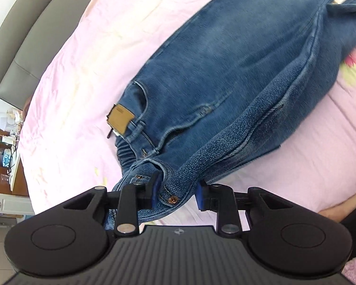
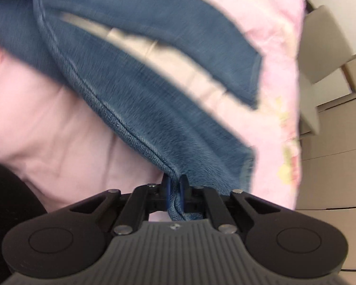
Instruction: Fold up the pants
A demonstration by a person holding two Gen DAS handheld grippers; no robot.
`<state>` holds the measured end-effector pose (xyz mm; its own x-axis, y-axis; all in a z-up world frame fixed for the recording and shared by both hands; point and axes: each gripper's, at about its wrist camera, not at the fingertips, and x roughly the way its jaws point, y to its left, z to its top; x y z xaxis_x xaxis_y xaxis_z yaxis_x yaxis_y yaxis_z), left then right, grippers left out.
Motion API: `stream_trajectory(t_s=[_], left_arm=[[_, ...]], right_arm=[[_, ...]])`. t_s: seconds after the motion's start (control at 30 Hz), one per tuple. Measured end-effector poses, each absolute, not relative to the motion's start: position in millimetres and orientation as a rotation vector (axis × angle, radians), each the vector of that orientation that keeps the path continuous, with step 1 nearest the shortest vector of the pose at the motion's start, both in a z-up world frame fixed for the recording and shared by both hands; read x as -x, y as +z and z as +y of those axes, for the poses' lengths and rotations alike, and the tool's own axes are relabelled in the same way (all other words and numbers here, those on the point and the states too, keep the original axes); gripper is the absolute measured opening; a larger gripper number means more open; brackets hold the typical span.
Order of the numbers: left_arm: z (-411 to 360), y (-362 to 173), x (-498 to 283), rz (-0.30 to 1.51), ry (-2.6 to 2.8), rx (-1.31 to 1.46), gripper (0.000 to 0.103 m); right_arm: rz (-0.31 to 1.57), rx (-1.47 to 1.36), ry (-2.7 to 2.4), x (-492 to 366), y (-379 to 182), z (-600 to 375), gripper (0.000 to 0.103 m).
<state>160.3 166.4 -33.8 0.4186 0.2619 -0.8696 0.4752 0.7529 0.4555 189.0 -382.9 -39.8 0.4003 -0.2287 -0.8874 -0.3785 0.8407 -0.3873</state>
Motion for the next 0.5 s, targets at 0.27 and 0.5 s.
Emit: stream_trajectory(t_s=[0.27,0.5], left_arm=[[180,-11,-189,1.173,-0.081,-0.677,0.032],[189,3,-236,1.121,-0.015,-0.601,0.032]], right_arm=[[1.049,0.554,-0.048,-238,36,-396,0.000],[1.003,0.583,-0.146,-320,28,-384,0.000]])
